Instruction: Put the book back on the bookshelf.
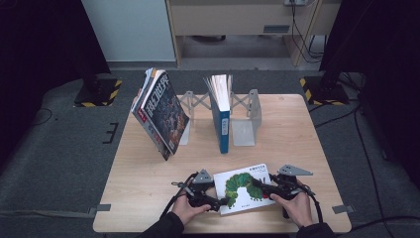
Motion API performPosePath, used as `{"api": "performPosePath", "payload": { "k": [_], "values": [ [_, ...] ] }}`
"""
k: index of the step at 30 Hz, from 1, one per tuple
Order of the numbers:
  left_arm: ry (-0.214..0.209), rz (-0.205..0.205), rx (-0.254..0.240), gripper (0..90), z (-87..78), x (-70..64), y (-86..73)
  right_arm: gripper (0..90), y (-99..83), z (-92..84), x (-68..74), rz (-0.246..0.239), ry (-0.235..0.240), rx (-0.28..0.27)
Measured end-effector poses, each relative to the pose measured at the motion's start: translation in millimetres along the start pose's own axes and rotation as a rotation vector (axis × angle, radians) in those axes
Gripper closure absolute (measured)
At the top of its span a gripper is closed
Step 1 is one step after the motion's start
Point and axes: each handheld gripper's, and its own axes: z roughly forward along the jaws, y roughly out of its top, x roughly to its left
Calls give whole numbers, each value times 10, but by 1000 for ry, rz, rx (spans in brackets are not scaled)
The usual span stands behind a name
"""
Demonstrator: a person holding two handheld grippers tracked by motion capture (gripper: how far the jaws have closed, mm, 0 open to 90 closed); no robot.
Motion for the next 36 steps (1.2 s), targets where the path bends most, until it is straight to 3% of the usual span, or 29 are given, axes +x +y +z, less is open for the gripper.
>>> {"api": "performPosePath", "payload": {
  "k": [10, 16, 21, 26, 30, 33, 36],
  "values": [
    [-13, -2, 1, 97, -1, 8, 0, 459, 25, 46, 24, -38, 49, -28],
    [-5, 4, 5, 100, 0, 1, 2, 449, 31, 46, 18, -30, 53, -21],
    [0, 5, 4, 115, 5, -9, 3, 357, 63, 19, 30, -39, 29, 0],
    [0, 8, 2, 129, 9, -6, 6, 369, 61, -45, -34, -46, -20, 13],
    [2, 2, 1, 138, 7, -5, 5, 346, 42, -48, -39, -41, -33, 18],
    [2, 1, 1, 140, 7, -5, 5, 342, 18, -54, -60, -56, -68, 62],
    [2, 1, 1, 141, 5, -4, 6, 355, -7, -54, -75, -46, -66, 79]
  ]
}}
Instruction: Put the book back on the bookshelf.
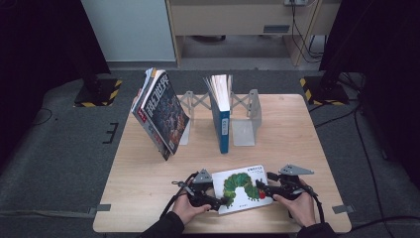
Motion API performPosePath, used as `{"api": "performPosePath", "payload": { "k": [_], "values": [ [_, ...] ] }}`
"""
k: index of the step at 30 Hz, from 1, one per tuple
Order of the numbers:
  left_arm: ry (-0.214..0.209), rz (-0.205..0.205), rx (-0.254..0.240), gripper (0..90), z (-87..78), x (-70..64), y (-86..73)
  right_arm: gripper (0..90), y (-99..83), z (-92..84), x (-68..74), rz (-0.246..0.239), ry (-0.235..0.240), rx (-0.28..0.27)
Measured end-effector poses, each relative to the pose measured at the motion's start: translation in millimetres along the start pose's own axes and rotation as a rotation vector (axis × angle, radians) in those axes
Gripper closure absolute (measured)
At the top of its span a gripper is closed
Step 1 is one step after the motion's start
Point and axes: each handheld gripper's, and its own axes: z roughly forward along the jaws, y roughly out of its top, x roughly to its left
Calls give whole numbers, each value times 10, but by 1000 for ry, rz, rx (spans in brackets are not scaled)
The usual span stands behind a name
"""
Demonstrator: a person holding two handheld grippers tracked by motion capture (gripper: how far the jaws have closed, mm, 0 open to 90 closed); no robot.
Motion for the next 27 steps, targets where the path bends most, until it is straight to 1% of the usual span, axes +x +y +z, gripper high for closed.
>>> {"api": "performPosePath", "payload": {
  "k": [2, 4, 7, 8, 9, 11, 13, 18, 19, 21, 22, 25, 27],
  "values": [
    [0, -1, -1, 146, -1, 1, 0, 375, -11, 16, 12, 12, 17, 19],
    [0, -2, -1, 148, -1, 1, 0, 352, -18, 38, 37, 17, 16, 25],
    [-2, -7, -6, 154, -5, 10, -2, 367, -17, 40, 33, 25, 12, 21],
    [-4, -11, -9, 161, -8, 18, -3, 369, -21, 41, 27, 36, 14, 14],
    [-6, -19, -13, 171, -14, 27, -4, 373, -26, 39, 23, 51, 18, 10],
    [-12, -51, -26, 204, -26, 46, -13, 380, -27, 39, 15, 67, 22, 2],
    [-16, -60, -30, 226, -32, 56, -16, 382, -27, 47, 16, 61, 18, 0],
    [-27, -69, -35, 240, -32, 53, -22, 383, -13, 61, 23, 55, 16, -11],
    [-29, -68, -37, 243, -31, 50, -22, 384, -11, 65, 26, 58, 15, -16],
    [-39, -59, -33, 253, -35, 41, -15, 394, -3, 65, 29, 47, 9, -26],
    [-47, -61, -35, 265, -36, 32, -11, 398, 3, 65, 32, 42, 6, -33],
    [-49, -54, -37, 282, -37, 17, -2, 411, 15, 59, 23, 33, 7, -51],
    [-47, -60, -35, 286, -38, 10, 4, 414, 17, 56, 20, 32, 7, -55]
  ]
}}
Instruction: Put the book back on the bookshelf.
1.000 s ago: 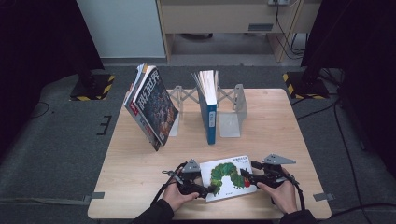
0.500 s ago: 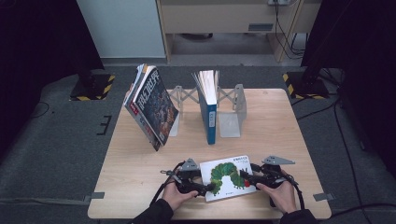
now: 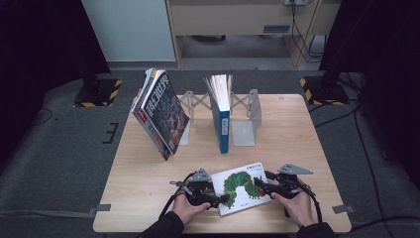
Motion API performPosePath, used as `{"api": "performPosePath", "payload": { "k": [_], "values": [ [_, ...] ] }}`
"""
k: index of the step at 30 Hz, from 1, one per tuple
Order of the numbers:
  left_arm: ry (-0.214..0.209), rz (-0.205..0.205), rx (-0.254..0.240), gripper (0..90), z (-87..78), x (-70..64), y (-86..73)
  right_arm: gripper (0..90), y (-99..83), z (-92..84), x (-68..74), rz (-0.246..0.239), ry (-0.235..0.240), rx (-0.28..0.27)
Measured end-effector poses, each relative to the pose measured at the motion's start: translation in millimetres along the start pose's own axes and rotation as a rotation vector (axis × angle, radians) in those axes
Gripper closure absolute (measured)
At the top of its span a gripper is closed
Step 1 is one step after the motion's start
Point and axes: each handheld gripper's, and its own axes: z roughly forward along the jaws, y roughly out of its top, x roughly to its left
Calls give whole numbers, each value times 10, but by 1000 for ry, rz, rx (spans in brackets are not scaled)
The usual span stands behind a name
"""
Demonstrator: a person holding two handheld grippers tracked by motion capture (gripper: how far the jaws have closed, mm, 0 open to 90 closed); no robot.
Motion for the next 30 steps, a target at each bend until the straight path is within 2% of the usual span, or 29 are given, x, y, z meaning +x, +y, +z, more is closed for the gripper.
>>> {"api": "performPosePath", "payload": {
  "k": [2, 5, 7, 15, 20, 25, 30],
  "values": [
    [-1, 9, -5, 291, -3, 7, 5, 415, 5, -4, -4, 1, 4, 1],
    [-12, -7, -27, 335, -26, 20, 14, 407, 9, -14, -17, -9, 9, 2],
    [-17, -10, -30, 361, -36, 26, 16, 401, 10, -17, -14, 7, 14, -4],
    [-10, -21, -32, 376, -48, 14, 28, 396, -4, -30, -24, 16, 25, 6],
    [-16, -39, -40, 409, -72, 15, 38, 397, 9, -34, -23, 15, 29, -9],
    [-24, -36, -53, 463, -106, 16, 69, 395, 39, -46, -26, -11, 27, -39],
    [-30, -39, -59, 488, -121, 13, 80, 386, 39, -55, -30, 4, 37, -44]
  ]
}}
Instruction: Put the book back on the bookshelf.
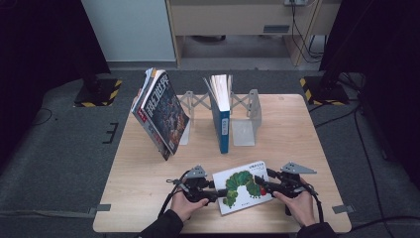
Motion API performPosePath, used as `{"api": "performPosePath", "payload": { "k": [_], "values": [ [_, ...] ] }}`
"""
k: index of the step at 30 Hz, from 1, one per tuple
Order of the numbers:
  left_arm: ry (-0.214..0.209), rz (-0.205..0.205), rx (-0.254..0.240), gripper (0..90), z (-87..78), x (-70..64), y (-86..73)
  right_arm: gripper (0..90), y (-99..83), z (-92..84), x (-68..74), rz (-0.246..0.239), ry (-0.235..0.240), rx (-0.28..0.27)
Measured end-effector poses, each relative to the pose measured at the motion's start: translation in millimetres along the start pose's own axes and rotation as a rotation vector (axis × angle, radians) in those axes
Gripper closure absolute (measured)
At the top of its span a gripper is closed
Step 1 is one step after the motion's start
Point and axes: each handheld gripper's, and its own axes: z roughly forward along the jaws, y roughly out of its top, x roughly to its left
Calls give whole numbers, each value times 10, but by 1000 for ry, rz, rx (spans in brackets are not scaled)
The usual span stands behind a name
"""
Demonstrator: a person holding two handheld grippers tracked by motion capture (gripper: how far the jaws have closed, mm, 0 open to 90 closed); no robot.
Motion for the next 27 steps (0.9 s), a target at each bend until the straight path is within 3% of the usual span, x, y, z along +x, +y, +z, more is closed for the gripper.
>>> {"api": "performPosePath", "payload": {
  "k": [9, 20, 27],
  "values": [
    [-2, 18, -40, 559, -43, -24, 54, 374, 12, -16, 5, 28, 17, -26],
    [16, 61, -94, 633, -97, -66, 92, 372, 14, -18, -3, -2, 12, -31],
    [-7, 63, -105, 640, -93, -53, 62, 376, 16, -21, 2, 1, 13, -35]
  ]
}}
